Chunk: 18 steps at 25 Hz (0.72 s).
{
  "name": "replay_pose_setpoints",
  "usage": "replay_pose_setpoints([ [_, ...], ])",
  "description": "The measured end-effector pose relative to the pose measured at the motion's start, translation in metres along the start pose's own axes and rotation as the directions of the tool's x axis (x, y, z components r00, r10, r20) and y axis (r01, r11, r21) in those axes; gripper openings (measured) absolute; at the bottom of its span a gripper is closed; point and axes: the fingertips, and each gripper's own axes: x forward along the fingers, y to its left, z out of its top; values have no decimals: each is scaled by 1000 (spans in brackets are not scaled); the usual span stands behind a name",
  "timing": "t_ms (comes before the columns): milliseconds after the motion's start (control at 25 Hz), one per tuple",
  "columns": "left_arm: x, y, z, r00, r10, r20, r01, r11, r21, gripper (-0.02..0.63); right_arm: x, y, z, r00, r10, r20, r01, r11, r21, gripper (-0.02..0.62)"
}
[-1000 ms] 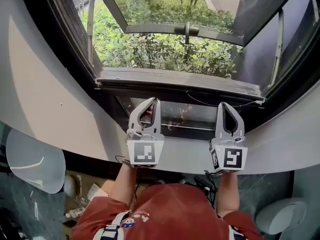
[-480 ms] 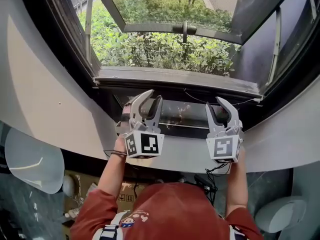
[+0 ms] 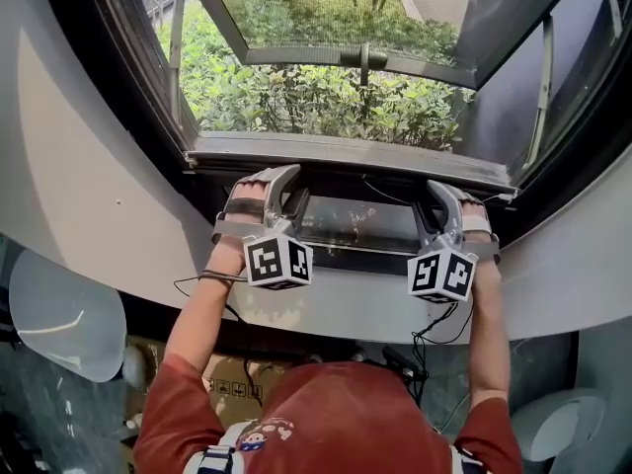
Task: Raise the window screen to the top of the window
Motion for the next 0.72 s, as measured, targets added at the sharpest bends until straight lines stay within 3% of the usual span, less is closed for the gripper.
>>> replay_pose_setpoints([
  [200,5,-6,-5,999,-36,-39,39,996,78,170,5,3,-1,1000,-5,10,5,1000,-21,167],
  [360,10,-10,-9,996,-47,-70,57,987,148,175,7,8,-1,999,-36,14,37,993,-109,189],
  [560,10,-9,-8,994,-75,-79,87,983,164,175,8,6,-2,1000,-1,-19,-2,993,-116,187],
  [720,10,-7,-8,991,-100,-91,113,981,156,175,7,5,0,999,34,18,-32,996,-80,186],
])
